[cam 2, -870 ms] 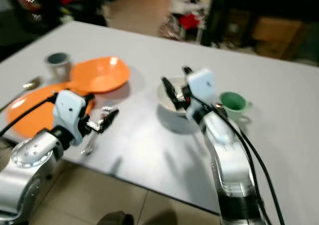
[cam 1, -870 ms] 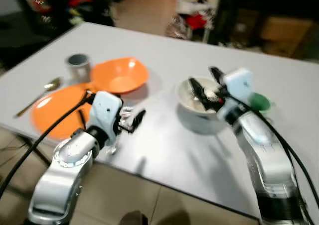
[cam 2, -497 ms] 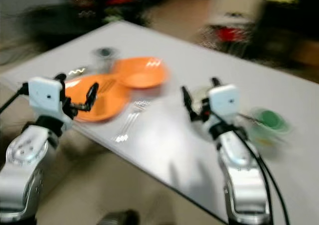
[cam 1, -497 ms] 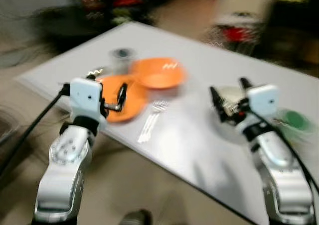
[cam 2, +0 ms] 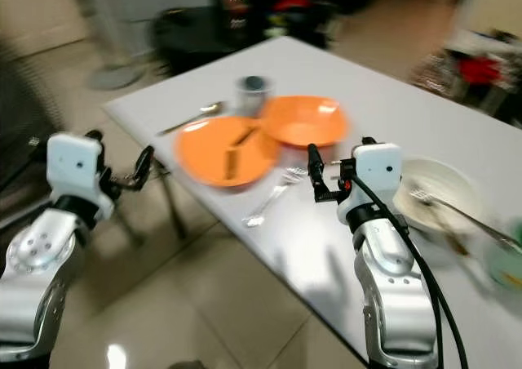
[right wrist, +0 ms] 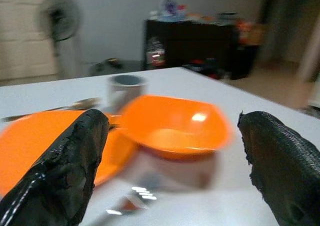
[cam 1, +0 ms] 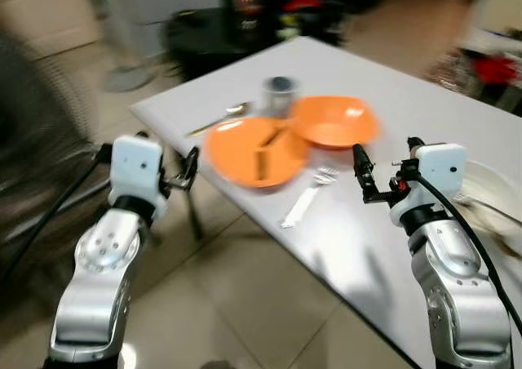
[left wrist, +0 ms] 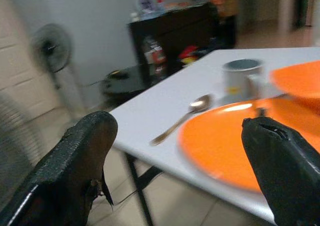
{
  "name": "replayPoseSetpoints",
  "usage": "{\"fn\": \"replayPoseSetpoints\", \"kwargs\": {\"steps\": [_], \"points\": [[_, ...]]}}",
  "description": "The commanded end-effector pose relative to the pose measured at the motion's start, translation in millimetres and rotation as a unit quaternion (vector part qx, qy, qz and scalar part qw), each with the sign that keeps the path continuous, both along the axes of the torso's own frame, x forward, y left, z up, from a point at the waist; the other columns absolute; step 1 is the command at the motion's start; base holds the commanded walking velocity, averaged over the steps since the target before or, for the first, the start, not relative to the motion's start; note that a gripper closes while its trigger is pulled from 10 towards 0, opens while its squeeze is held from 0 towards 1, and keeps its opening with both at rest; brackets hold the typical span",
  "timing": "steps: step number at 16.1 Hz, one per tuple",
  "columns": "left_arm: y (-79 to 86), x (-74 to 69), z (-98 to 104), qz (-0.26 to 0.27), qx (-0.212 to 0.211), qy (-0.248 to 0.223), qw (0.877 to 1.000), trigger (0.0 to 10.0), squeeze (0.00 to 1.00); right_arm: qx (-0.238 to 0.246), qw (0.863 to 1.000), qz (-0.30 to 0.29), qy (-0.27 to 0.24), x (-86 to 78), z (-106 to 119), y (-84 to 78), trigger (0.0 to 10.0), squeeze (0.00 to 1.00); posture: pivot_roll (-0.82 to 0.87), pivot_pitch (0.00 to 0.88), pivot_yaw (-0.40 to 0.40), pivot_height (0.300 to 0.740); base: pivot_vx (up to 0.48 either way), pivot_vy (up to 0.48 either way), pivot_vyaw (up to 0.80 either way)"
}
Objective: Setting the table
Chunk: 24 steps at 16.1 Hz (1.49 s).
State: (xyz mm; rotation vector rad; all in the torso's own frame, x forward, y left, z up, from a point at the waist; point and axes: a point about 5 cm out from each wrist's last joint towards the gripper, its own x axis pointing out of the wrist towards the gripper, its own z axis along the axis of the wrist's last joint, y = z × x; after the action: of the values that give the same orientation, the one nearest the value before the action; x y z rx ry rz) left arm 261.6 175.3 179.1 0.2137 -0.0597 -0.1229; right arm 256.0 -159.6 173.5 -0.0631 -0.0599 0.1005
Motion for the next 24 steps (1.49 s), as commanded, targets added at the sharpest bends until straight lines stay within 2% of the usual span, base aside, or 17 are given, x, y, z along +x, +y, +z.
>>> {"fn": "replayPoseSetpoints", "kwargs": {"steps": [1,2,5,7,8,9,10,11,12,14,18,20,22,24], "points": [[2.4,2.0,-7,0.004,-0.014,0.026,1.000,10.0,0.00,-0.003,1.000,0.010,0.010,-0.1,-4,6.3,10.0,1.00,0.06,0.000,0.023,0.740,0.000,0.000,0.80],[-5.5,2.6,-9,-0.014,-0.018,0.026,0.999,10.0,0.00,-0.020,1.000,0.012,0.013,-1.1,-7,6.0,10.0,1.00,0.06,0.000,0.019,0.740,0.000,0.000,0.80],[-9.2,0.6,-13,-0.015,-0.020,0.039,0.999,10.0,0.00,-0.023,0.999,0.019,0.015,0.5,-7,6.7,10.0,1.00,0.06,0.000,0.009,0.740,0.000,0.000,0.80],[-5.0,0.5,-15,0.001,-0.018,0.040,0.999,10.0,0.00,-0.023,0.999,0.020,0.017,2.3,-8,7.9,10.0,1.00,0.07,0.000,-0.004,0.740,0.000,0.000,0.80],[-2.6,1.0,-15,0.015,-0.019,0.039,0.999,10.0,0.00,-0.038,0.999,0.011,0.016,4.5,-8,7.1,10.0,1.00,0.07,0.000,-0.003,0.740,0.000,0.000,0.80],[-3.1,1.5,-13,0.012,-0.019,0.033,0.999,10.0,0.00,-0.051,0.999,-0.004,0.013,6.0,-8,5.4,10.0,1.00,0.08,0.000,-0.011,0.740,0.000,0.000,0.80],[-3.9,1.0,-12,0.005,-0.018,0.033,0.999,10.0,0.00,-0.043,0.999,-0.010,0.016,7.0,-10,4.3,10.0,1.00,0.08,0.000,-0.017,0.740,0.000,0.000,0.80],[-0.8,1.0,-14,0.009,-0.023,0.042,0.999,10.0,0.00,-0.020,0.998,-0.032,0.041,9.3,-20,1.6,10.0,1.00,0.08,0.000,-0.015,0.740,0.000,0.000,0.00],[-0.2,1.9,-14,0.012,-0.018,0.043,0.999,10.0,0.00,-0.026,0.998,-0.032,0.054,9.5,-22,1.7,10.0,1.00,0.08,0.000,-0.004,0.740,0.000,0.000,0.00],[-5.0,4.9,-10,-0.007,-0.018,0.042,0.999,10.0,0.00,-0.012,0.998,-0.025,0.056,6.9,-22,3.6,10.0,1.00,0.09,0.000,-0.003,0.740,0.000,0.311,0.00],[-4.0,5.5,-11,-0.014,-0.012,0.049,0.999,10.0,0.00,0.015,0.998,-0.029,0.052,6.6,-21,8.5,10.0,1.00,0.08,0.000,0.013,0.740,0.000,0.382,0.00],[0.1,6.0,-15,0.000,-0.013,0.055,0.998,10.0,0.00,0.013,0.998,-0.029,0.053,7.8,-21,9.6,10.0,1.00,0.07,0.000,0.024,0.740,0.000,0.382,0.00],[-6.3,7.6,-13,-0.016,-0.011,0.054,0.998,10.0,0.00,0.017,0.998,-0.027,0.054,9.0,-21,9.5,10.0,1.00,0.08,0.000,0.014,0.740,0.000,0.382,0.00],[-5.2,8.0,-15,-0.007,-0.013,0.056,0.998,10.0,0.00,0.014,0.998,-0.028,0.056,10.5,-22,9.6,10.0,1.00,0.07,0.000,0.020,0.740,0.000,0.384,0.00]]}}
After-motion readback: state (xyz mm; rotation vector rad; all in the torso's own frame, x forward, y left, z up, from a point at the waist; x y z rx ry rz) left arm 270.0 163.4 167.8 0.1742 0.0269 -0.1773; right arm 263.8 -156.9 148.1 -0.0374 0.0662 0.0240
